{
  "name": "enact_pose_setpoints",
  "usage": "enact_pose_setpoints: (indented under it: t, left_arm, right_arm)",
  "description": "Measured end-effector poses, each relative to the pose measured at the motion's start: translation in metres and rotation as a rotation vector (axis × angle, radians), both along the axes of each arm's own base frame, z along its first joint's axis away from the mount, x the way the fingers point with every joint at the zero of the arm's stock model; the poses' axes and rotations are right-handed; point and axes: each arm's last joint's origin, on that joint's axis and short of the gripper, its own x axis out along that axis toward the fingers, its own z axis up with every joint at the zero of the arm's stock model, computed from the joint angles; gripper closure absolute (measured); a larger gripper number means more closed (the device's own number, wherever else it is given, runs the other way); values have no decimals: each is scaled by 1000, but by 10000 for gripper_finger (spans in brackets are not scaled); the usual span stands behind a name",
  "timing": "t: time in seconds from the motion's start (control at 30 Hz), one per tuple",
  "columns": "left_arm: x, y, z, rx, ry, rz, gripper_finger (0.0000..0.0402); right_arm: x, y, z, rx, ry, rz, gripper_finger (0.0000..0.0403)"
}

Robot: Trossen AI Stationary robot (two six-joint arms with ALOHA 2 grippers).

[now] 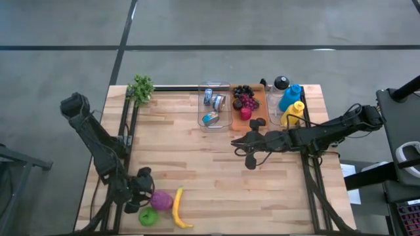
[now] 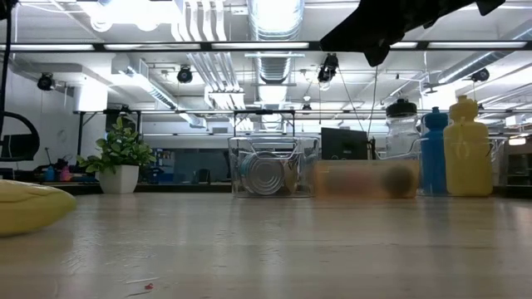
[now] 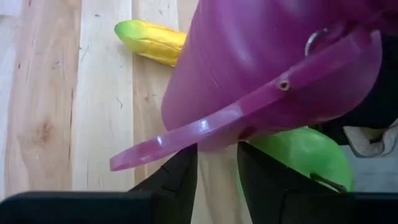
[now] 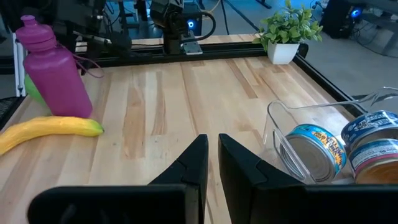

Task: Pick & Place Food Item
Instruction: Put the violet tumbler into the right transparent bin

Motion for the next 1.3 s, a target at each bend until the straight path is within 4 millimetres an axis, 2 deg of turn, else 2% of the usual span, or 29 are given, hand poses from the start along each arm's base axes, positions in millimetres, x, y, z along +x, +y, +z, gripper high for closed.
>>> enact_pose_setpoints:
  t: [0.33, 0.7, 1.3]
  left_arm:
    - [6, -13, -19, -14, 66, 24, 284]
    - [19, -26, -34, -31, 45, 76, 284]
    - [55, -1, -37, -3, -10, 284, 284]
  right_arm:
    - [0, 0, 0, 0, 0, 0, 369]
    - [0, 0, 0, 16, -3, -5, 369]
    - [0, 0, 0, 16, -2, -5, 369]
